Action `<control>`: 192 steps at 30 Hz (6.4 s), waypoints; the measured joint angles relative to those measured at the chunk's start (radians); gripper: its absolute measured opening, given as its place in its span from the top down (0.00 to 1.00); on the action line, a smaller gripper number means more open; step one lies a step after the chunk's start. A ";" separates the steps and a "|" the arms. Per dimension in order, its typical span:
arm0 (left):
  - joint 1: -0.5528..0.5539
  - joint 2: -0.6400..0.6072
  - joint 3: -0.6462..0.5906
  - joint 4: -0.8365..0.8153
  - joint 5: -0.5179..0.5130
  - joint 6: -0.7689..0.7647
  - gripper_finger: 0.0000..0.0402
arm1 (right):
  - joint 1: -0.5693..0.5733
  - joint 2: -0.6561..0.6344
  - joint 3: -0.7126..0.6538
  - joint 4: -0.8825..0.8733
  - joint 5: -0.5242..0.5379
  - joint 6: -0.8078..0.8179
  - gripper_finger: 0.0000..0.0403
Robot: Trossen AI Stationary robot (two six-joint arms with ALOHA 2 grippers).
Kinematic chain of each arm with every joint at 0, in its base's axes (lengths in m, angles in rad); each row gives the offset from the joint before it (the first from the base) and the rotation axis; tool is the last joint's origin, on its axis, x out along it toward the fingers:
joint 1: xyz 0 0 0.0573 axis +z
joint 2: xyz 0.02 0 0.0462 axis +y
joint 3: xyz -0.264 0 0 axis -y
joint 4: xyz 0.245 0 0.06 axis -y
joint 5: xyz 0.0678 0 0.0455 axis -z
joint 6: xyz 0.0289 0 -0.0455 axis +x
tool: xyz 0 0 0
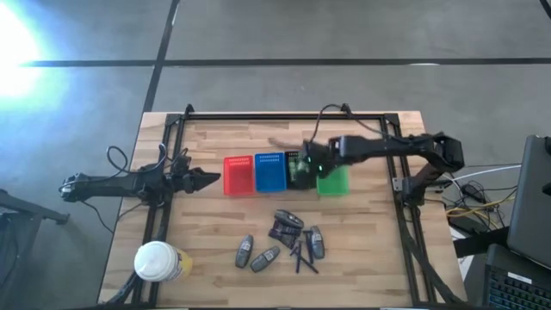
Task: Pick & Place Travel size toiletries
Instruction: Put the black deodorant into the red basket
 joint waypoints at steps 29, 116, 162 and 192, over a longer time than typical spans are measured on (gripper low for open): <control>-0.309 0.828 0.556 -0.466 0.087 -0.120 0.39 | 0.479 -0.159 -0.167 -0.282 0.091 0.755 0.10; 0.089 1.218 0.858 -0.764 -0.103 -0.395 0.45 | 0.337 -0.542 -0.456 -0.169 0.221 0.207 0.11; -0.509 1.948 1.785 -0.946 -0.067 0.783 0.18 | 0.337 -0.526 -0.460 0.085 0.114 -0.181 0.12; -0.454 2.051 1.733 -0.894 0.233 1.050 0.25 | 0.341 -0.528 -0.461 0.012 0.144 -0.155 0.10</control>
